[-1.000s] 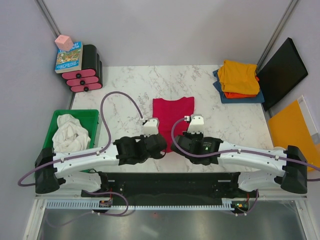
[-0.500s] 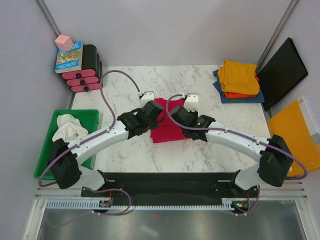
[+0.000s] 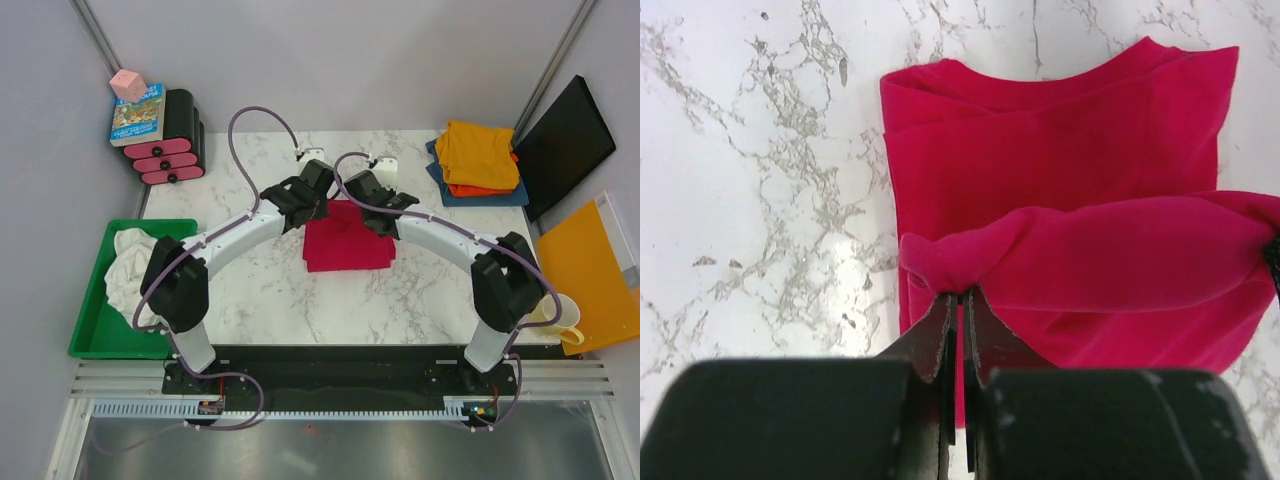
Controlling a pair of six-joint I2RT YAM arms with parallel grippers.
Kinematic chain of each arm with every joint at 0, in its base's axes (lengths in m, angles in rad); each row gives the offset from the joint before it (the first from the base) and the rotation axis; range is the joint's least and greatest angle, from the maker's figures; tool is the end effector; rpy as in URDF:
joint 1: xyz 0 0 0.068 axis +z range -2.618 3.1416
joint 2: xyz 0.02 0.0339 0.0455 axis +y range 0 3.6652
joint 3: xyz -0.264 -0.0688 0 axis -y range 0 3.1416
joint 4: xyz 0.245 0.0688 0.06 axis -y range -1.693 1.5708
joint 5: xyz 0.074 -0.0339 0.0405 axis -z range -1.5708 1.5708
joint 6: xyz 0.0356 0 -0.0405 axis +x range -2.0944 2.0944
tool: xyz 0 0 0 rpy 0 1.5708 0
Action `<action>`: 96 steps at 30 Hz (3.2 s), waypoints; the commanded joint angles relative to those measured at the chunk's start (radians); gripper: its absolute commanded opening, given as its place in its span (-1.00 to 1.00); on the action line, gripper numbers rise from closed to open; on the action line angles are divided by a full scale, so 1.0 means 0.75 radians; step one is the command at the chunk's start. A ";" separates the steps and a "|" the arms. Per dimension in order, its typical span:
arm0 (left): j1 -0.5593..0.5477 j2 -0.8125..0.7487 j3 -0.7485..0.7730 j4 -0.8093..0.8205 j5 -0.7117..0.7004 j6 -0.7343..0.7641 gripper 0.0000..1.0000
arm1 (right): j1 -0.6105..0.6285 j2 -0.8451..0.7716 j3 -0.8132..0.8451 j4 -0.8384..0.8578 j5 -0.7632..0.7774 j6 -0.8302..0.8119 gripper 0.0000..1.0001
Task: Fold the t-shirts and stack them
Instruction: Fold the long partially folded tshirt into a neat square, then smooth out wrinkles on the folded tshirt
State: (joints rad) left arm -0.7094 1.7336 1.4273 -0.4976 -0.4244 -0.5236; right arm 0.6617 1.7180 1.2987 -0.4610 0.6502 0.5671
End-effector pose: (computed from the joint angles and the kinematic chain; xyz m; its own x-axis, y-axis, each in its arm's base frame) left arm 0.3042 -0.2418 0.2807 -0.6616 -0.0326 -0.7492 0.0531 0.9945 -0.0902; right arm 0.3068 0.2116 0.2508 -0.6123 0.0651 -0.7879 0.1708 0.9840 -0.0515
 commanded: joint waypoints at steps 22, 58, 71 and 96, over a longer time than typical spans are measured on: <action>0.199 0.489 0.431 0.076 0.079 0.103 -0.96 | -0.158 0.526 0.485 0.173 -0.069 -0.122 -1.00; 0.107 0.450 0.171 0.113 0.300 -0.042 -0.45 | -0.146 0.419 0.054 0.357 -0.323 -0.010 -1.00; 0.015 0.217 -0.246 0.144 0.253 -0.149 -0.51 | 0.018 0.201 -0.324 0.347 -0.272 0.105 -1.00; -0.177 -0.705 -0.588 0.150 0.136 -0.114 0.60 | -0.179 -0.816 -0.896 1.137 0.458 -0.653 0.96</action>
State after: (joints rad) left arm -0.7872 1.2869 1.0630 -0.3721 -0.2951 -0.5751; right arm 0.5388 1.1835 0.8894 0.0422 0.8764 0.2493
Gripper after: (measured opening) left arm 0.803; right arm 0.982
